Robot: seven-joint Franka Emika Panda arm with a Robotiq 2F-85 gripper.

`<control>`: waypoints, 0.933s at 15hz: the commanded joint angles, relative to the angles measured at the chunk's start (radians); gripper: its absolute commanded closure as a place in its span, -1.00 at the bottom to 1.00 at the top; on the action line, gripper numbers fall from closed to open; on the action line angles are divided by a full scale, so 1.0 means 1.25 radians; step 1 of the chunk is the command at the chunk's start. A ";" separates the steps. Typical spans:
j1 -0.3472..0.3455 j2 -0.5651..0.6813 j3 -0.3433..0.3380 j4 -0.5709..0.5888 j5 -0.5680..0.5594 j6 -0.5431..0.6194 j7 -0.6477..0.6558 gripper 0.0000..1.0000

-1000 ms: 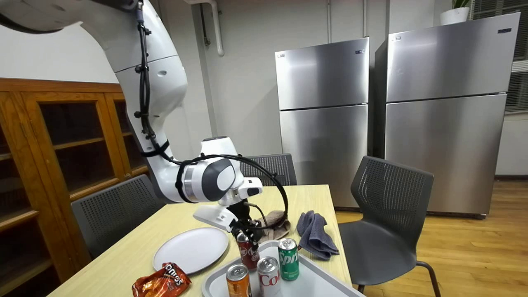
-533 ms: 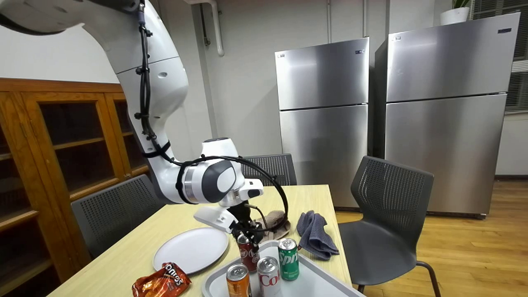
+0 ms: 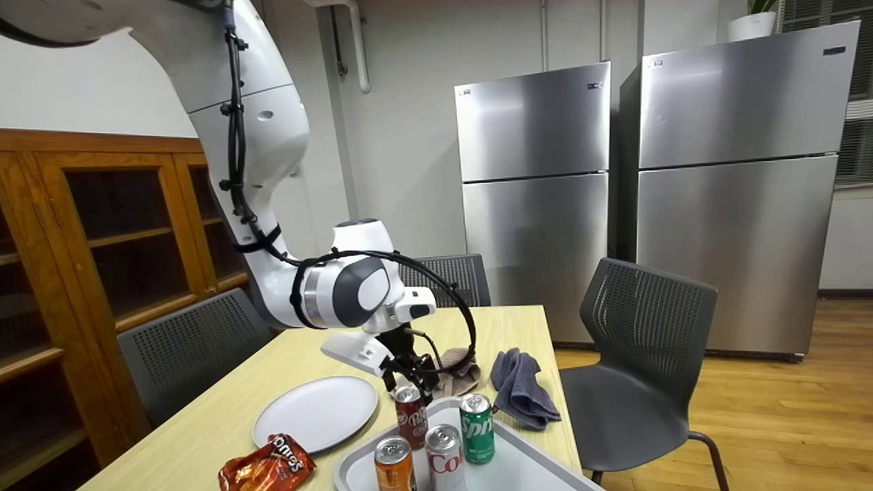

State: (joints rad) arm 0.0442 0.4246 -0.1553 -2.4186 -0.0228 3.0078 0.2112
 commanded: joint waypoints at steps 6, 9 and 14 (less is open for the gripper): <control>0.019 -0.128 -0.039 -0.059 -0.022 -0.004 -0.010 -1.00; 0.048 -0.169 -0.084 -0.096 -0.065 0.007 0.004 -1.00; 0.076 -0.241 -0.142 -0.159 -0.140 0.029 0.011 -1.00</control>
State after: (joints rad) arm 0.1088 0.2139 -0.2902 -2.5425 -0.1463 3.0294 0.2109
